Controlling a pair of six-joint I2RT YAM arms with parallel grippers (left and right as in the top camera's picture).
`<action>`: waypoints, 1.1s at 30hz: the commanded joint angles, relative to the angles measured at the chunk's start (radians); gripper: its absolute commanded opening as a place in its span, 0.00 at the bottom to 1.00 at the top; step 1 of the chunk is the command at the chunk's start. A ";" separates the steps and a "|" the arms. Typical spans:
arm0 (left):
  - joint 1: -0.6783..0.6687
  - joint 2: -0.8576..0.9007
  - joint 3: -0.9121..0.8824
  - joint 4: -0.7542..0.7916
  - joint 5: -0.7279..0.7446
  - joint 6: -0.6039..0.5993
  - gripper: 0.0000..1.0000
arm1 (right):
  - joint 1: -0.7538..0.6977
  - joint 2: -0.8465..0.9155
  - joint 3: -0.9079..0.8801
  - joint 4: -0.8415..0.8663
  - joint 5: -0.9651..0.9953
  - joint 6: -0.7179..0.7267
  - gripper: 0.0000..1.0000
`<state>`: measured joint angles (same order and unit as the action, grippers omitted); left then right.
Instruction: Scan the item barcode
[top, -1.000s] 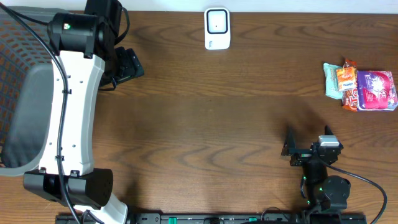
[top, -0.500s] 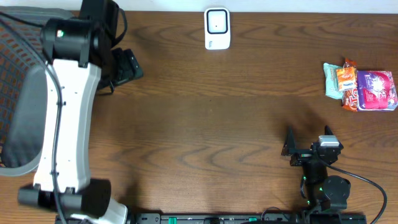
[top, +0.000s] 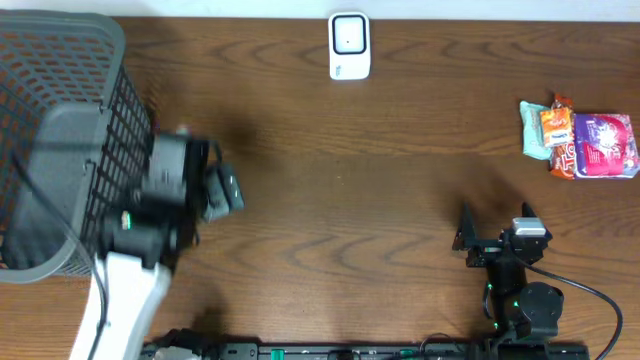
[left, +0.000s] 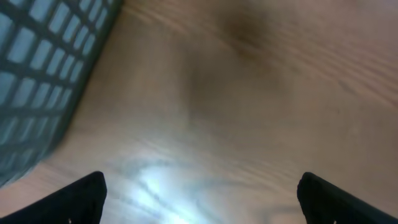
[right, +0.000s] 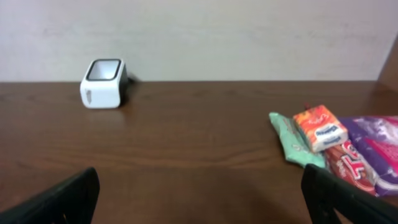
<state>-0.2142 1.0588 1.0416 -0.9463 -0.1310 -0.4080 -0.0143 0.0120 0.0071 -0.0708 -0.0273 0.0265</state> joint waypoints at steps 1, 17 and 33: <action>0.002 -0.199 -0.245 0.163 -0.011 0.076 0.98 | -0.006 -0.006 -0.002 -0.004 -0.001 0.014 0.99; 0.072 -0.934 -0.801 0.636 0.040 0.076 0.98 | -0.006 -0.006 -0.002 -0.004 -0.001 0.014 0.99; 0.189 -1.057 -1.038 1.044 0.169 0.111 0.98 | -0.006 -0.006 -0.002 -0.004 -0.001 0.014 0.99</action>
<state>-0.0387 0.0109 0.0143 0.0780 0.0216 -0.3130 -0.0143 0.0120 0.0071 -0.0708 -0.0269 0.0334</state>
